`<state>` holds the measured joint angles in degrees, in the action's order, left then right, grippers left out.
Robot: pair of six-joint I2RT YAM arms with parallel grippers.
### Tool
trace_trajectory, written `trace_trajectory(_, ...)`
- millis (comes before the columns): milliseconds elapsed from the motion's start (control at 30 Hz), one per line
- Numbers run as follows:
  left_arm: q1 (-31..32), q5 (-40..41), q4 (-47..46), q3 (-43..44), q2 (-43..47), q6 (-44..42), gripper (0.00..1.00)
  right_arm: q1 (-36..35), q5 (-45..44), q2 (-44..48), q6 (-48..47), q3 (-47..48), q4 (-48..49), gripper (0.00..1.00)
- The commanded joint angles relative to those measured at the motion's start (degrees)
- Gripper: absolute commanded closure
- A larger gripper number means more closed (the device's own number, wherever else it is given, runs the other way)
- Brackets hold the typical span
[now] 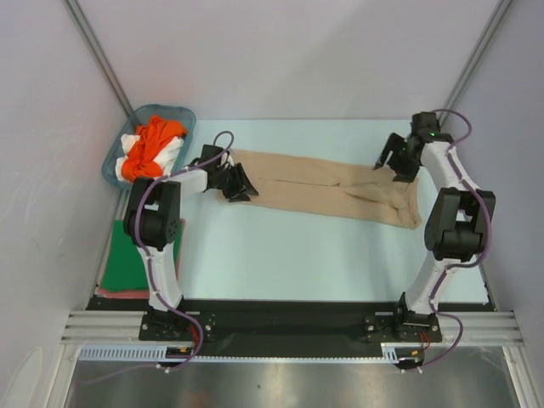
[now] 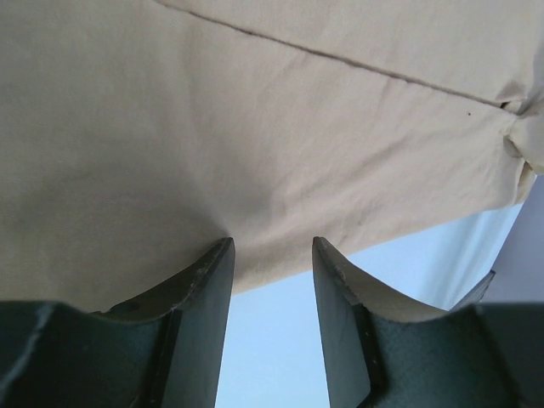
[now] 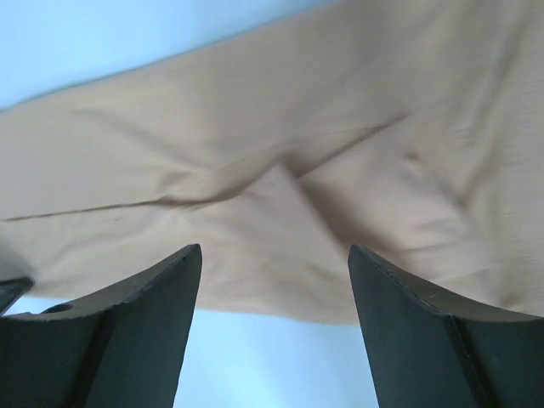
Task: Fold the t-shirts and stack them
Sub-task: Fold the tshirt
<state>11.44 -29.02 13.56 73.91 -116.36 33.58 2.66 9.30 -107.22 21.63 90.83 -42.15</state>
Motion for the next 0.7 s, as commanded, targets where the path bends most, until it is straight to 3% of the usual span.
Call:
trace_trajectory(0, 0.07, -2.62, -1.52, -1.66, 3.15, -1.33, 0.52, 4.19, 6.34, -1.85, -7.73, -1.97, -0.58, 0.24)
trace_trajectory(267, 0.86, -3.24, -1.61, -3.24, 3.68, -1.68, 0.53, 4.64, 15.05, -15.11, -11.26, 7.34, 1.54, 0.32)
trace_trajectory(600, 0.86, -3.94, -1.70, -3.25, 4.56, -1.77, 0.53, 4.29, 18.12, -17.32, -12.22, 7.70, 2.34, 0.55)
trace_trajectory(667, 0.86, -4.03, -1.61, -2.98, 4.38, -1.68, 0.52, 4.11, 19.26, -17.15, -12.49, 7.52, 2.07, 0.55)
